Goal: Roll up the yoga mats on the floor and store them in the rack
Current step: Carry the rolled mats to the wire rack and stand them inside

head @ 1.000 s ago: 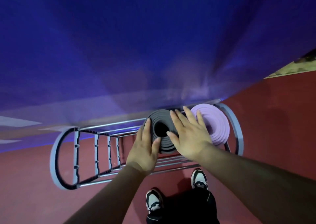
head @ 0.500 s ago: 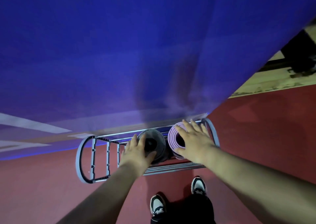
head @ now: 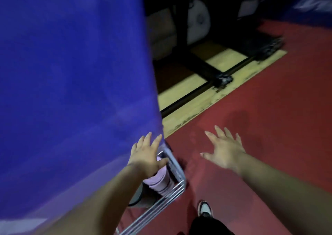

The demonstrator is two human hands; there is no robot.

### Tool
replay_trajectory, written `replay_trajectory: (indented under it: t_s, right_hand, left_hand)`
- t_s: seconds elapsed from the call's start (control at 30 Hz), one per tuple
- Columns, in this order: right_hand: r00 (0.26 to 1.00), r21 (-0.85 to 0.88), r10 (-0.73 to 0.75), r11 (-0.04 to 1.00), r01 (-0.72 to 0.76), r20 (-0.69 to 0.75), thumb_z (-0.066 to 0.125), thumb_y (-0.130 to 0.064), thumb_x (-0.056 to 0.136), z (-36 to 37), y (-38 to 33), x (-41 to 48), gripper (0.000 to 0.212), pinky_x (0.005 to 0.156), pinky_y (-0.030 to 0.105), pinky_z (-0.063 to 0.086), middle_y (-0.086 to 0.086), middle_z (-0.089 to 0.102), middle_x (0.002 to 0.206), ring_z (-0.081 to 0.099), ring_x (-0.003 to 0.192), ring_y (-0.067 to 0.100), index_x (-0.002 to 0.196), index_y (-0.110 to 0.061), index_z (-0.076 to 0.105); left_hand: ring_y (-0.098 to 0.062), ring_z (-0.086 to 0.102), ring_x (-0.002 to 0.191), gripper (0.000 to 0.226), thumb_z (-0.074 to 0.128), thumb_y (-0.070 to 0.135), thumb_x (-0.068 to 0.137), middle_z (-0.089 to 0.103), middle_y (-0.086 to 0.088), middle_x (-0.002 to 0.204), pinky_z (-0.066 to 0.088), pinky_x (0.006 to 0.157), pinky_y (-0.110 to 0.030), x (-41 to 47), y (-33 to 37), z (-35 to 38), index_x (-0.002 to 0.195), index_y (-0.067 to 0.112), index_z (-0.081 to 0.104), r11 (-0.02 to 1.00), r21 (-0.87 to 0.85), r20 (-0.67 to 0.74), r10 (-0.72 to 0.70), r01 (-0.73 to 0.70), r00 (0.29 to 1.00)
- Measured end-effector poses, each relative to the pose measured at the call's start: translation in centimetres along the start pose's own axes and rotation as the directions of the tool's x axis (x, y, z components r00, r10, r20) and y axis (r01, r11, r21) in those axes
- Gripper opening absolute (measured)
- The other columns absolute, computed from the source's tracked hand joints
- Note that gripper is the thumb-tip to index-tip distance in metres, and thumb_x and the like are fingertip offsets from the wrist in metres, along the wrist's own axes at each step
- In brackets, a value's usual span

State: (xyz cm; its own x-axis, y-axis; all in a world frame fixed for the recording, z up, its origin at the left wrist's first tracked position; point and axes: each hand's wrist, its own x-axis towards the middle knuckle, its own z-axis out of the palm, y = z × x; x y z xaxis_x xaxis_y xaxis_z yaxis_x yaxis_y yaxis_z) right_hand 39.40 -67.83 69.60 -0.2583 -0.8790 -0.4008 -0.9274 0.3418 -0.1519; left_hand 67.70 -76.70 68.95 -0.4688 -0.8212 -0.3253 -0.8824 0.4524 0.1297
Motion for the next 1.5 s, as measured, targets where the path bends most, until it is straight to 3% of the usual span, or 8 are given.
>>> replay_trajectory:
  t_s: [0.17,0.33,0.63,0.8,1.17,1.5]
  right_hand:
    - [0.967,0.137,0.248,0.961,-0.238,-0.054,0.053,-0.079,0.082,-2.3,9.3,-6.6,0.1,0.122,0.065,0.007,-0.002,-0.008,0.172,-0.004,0.158,0.034,0.161,-0.042,0.005]
    - [0.886,0.236,0.456,0.872,-0.428,-0.077,0.05,-0.082,0.081,-2.5,19.0,-12.6,0.099,0.121,0.067,0.011,-0.004,-0.006,0.172,0.001,0.157,0.037,0.161,-0.044,0.004]
    - [0.68,0.36,0.734,0.637,-0.682,-0.011,0.052,-0.078,0.081,-0.1,42.5,-25.9,0.099,0.12,0.067,0.013,-0.002,-0.004,0.172,0.005,0.157,0.039,0.161,-0.042,0.006]
    - [0.528,0.377,0.848,0.477,-0.794,0.038,0.053,-0.079,0.079,1.1,56.1,-34.9,0.101,0.119,0.066,0.016,-0.001,0.0,0.172,0.011,0.155,0.038,0.161,-0.042,0.008]
    - [0.261,0.481,0.943,0.134,-0.867,0.208,0.055,-0.07,0.082,4.3,73.6,-44.4,0.092,0.117,0.063,0.022,0.003,0.008,0.17,0.019,0.152,0.035,0.159,-0.04,0.014]
    - [0.04,0.553,0.909,-0.218,-0.804,0.416,0.056,-0.066,0.084,7.3,88.0,-44.9,0.087,0.115,0.054,0.029,0.003,0.016,0.167,0.029,0.147,0.032,0.158,-0.04,0.018]
  left_hand:
    - [-0.033,0.006,0.155,0.095,0.048,0.076,0.087,0.002,-0.007,0.17,0.015,0.124,-0.053,2.9,10.3,-3.8,0.162,0.036,0.004,0.958,0.106,-0.026,0.272,-0.268,0.962]
    - [-0.029,0.003,0.156,0.096,0.047,0.077,0.085,0.002,-0.007,0.17,0.011,0.126,-0.051,4.5,22.0,-4.8,0.161,0.039,0.003,0.878,0.126,0.013,0.464,-0.462,0.886]
    - [-0.029,0.002,0.157,0.094,0.05,0.073,0.087,0.003,-0.004,0.171,0.01,0.126,-0.049,5.2,50.4,-0.3,0.161,0.04,0.003,0.716,0.162,0.095,0.674,-0.68,0.732]
    - [-0.029,0.006,0.157,0.093,0.053,0.071,0.088,0.005,-0.006,0.171,0.014,0.126,-0.05,2.8,68.3,3.5,0.162,0.038,0.006,0.596,0.131,0.164,0.775,-0.793,0.61]
    - [-0.027,0.012,0.156,0.091,0.055,0.07,0.087,0.012,-0.005,0.169,0.018,0.125,-0.047,1.9,96.4,9.1,0.161,0.036,0.013,0.294,0.084,0.31,0.9,-0.952,0.305]
    - [-0.027,0.019,0.154,0.09,0.058,0.067,0.088,0.016,-0.007,0.168,0.025,0.123,-0.039,6.0,119.5,15.9,0.16,0.034,0.017,0.046,0.012,0.498,0.866,-0.999,0.046]
